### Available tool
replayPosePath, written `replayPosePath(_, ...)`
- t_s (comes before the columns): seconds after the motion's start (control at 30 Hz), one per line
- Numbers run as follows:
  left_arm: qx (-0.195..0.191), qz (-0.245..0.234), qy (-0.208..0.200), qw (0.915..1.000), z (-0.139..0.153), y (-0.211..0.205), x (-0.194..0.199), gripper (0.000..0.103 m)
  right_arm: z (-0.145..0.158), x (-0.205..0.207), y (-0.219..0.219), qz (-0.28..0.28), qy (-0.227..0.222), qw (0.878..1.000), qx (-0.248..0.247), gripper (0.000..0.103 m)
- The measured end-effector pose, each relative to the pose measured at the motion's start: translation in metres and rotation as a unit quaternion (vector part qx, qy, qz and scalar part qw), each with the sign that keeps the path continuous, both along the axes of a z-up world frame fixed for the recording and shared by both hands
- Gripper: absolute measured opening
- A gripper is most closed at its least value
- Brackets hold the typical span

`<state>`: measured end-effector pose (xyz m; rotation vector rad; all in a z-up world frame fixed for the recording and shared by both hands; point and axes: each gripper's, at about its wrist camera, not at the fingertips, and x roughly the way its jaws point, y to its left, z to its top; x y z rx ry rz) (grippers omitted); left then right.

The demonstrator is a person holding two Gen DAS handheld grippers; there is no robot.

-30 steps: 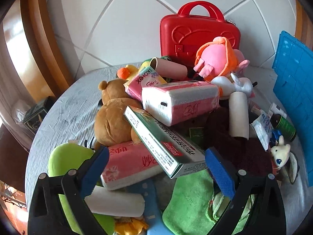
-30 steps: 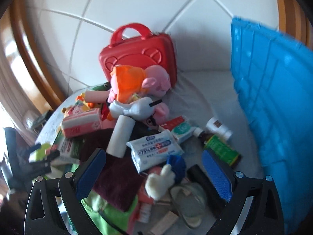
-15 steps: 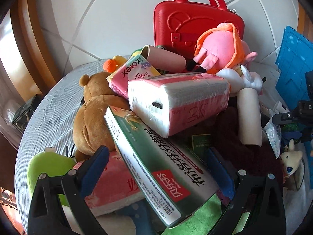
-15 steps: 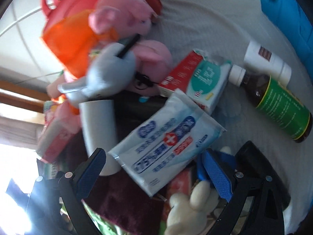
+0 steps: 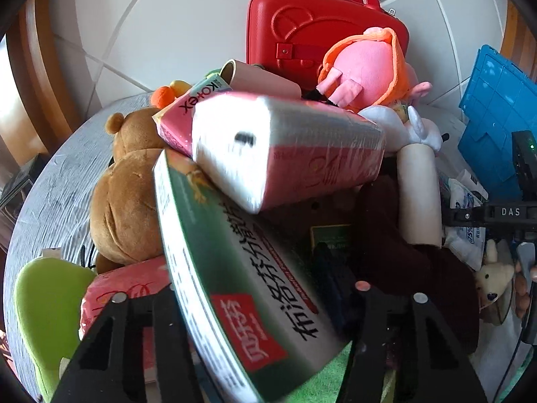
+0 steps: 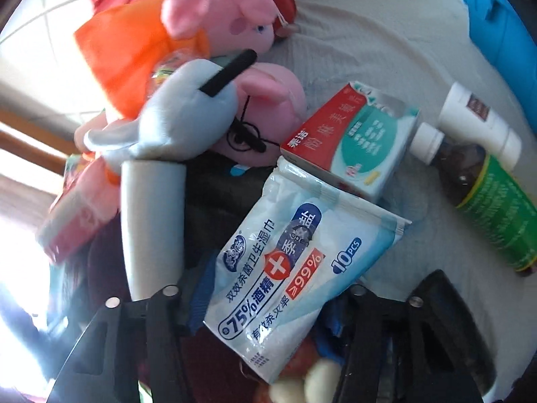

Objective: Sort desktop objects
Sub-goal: 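Grasp a green-white medicine box with the left tool while the right tool grasps a wipes pack, then carry the green-white box and wipes pack into the blue crate and release them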

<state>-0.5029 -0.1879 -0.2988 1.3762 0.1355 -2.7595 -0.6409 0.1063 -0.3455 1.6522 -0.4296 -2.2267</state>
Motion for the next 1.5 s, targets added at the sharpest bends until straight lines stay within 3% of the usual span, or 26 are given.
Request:
replayPosePath(0.1, -0.003, -0.010, 0.009, 0.9999, 0.007, 0.001, 0.010, 0.034, 0.011, 0.014, 0.000, 0.016, 0.025, 0.999, 0.015, 0.048)
replayPosePath(0.3, -0.027, -0.020, 0.022, 0.9992, 0.019, 0.010, 0.031, 0.028, 0.041, 0.044, -0.014, 0.053, 0.096, 0.992, 0.063, 0.046)
replayPosePath(0.53, -0.053, -0.024, 0.047, 0.9972, 0.039, 0.011, 0.059, 0.019, 0.080, 0.081, -0.016, 0.072, 0.145, 0.983, 0.083, 0.045)
replayPosePath(0.9, -0.084, -0.099, 0.119, 0.9843, 0.108, 0.058, 0.121, 0.019, 0.151, 0.153, -0.001, 0.041, 0.233, 0.968, 0.083, 0.045)
replayPosePath(1.17, -0.082, -0.202, 0.171, 0.9610, 0.160, 0.122, 0.144, 0.019, 0.198, 0.218, 0.024, -0.017, 0.288, 0.953, 0.090, 0.045)
replayPosePath(1.33, -0.067, -0.267, 0.220, 0.9359, 0.205, 0.178, 0.155, 0.019, 0.243, 0.258, 0.062, -0.068, 0.332, 0.936, 0.096, 0.045)
replayPosePath(1.5, -0.037, -0.328, 0.269, 0.9047, 0.260, 0.250, 0.153, 0.019, 0.298, 0.290, 0.125, -0.135, 0.382, 0.908, 0.110, 0.045)
